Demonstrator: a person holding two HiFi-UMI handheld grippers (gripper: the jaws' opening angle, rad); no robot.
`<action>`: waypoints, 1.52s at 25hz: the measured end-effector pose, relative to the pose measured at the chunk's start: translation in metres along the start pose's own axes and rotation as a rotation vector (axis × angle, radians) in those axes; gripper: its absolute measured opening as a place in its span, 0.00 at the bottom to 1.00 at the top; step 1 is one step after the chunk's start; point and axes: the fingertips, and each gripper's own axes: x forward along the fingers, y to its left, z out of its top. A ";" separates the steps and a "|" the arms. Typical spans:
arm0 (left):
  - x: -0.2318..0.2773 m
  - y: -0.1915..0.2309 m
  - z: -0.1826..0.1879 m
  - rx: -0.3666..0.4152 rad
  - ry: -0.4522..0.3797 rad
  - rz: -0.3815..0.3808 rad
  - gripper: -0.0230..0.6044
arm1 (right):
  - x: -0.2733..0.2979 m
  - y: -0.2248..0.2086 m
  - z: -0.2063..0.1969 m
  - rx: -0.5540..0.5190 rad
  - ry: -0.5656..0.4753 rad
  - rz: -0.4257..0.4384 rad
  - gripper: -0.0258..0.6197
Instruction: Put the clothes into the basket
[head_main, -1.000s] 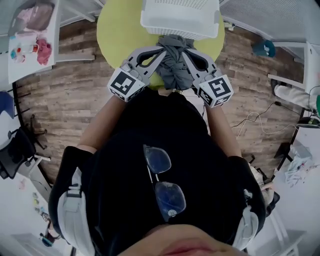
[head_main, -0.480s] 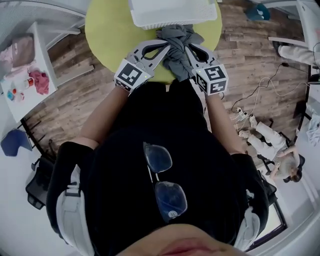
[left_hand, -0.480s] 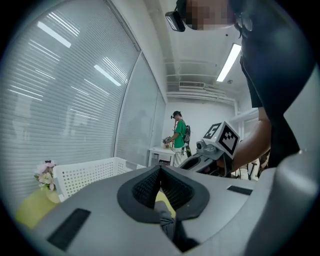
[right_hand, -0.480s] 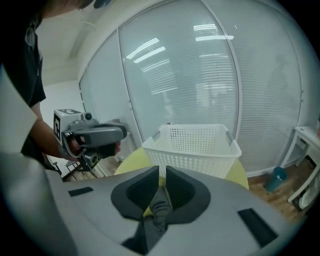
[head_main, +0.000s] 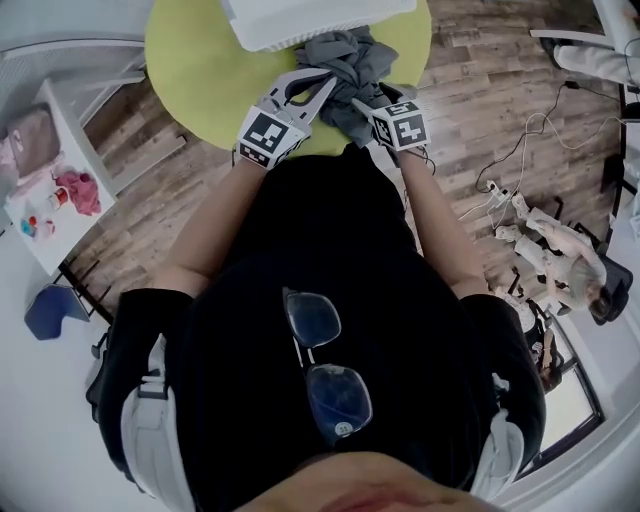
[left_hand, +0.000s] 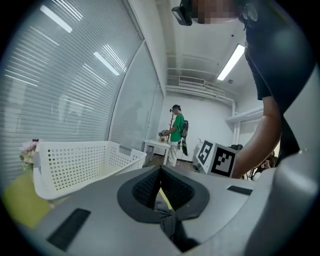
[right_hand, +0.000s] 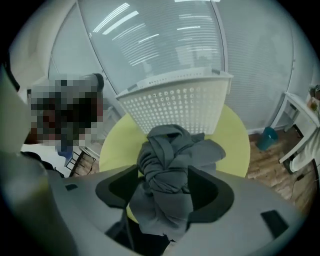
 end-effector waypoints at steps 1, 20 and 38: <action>0.004 0.001 -0.002 -0.006 0.005 0.001 0.05 | 0.008 -0.002 -0.007 0.012 0.030 0.010 0.53; 0.016 0.007 -0.036 -0.041 0.075 0.038 0.05 | 0.121 -0.016 -0.052 -0.115 0.268 -0.020 0.74; -0.022 0.015 -0.014 0.009 0.037 0.055 0.05 | 0.070 0.018 -0.020 -0.210 0.223 0.036 0.57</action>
